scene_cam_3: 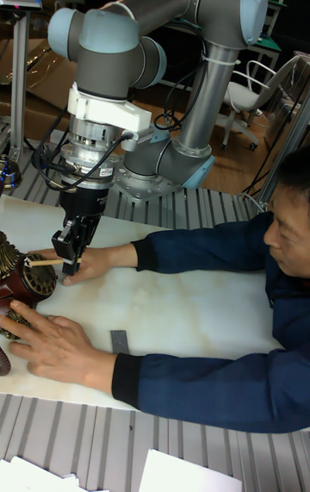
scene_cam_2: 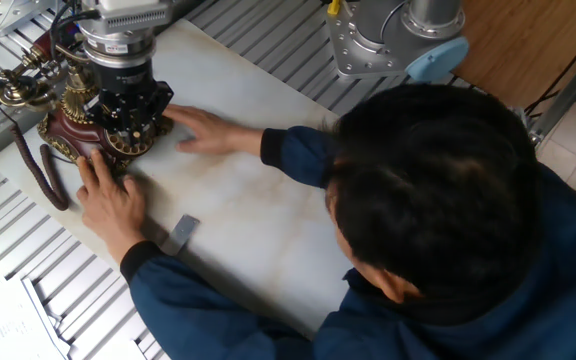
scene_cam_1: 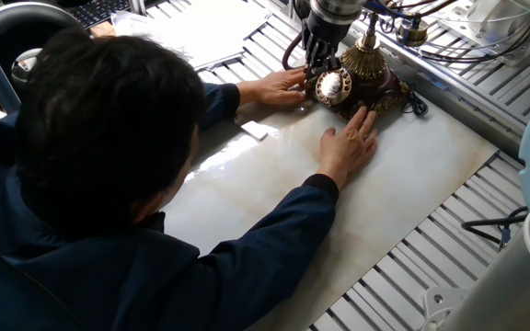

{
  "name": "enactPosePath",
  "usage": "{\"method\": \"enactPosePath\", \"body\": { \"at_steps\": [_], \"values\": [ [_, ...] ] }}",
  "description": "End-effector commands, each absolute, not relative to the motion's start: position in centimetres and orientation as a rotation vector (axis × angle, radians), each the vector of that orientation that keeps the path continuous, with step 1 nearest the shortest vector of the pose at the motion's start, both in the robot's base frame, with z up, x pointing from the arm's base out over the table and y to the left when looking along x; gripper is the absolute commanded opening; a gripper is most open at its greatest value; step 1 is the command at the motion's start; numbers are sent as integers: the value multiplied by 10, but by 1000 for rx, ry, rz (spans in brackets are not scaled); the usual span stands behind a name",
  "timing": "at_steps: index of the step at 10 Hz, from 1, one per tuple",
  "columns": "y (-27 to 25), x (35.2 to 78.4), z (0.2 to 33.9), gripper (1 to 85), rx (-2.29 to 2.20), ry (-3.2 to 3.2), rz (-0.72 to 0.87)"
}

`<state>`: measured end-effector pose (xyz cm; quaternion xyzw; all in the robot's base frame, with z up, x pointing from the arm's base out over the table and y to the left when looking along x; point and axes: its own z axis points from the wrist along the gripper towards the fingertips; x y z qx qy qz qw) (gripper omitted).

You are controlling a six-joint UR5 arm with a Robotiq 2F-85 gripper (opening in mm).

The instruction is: Dial a number on an old rotary phone

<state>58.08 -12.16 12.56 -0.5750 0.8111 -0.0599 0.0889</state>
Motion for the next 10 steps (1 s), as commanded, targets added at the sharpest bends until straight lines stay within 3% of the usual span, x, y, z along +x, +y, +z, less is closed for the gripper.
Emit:
{"method": "enactPosePath", "body": {
  "at_steps": [1,10],
  "values": [
    [-129,580,125,20,-1710,2416,-191],
    [-124,576,120,20,-1663,2471,-173]
  ]
}}
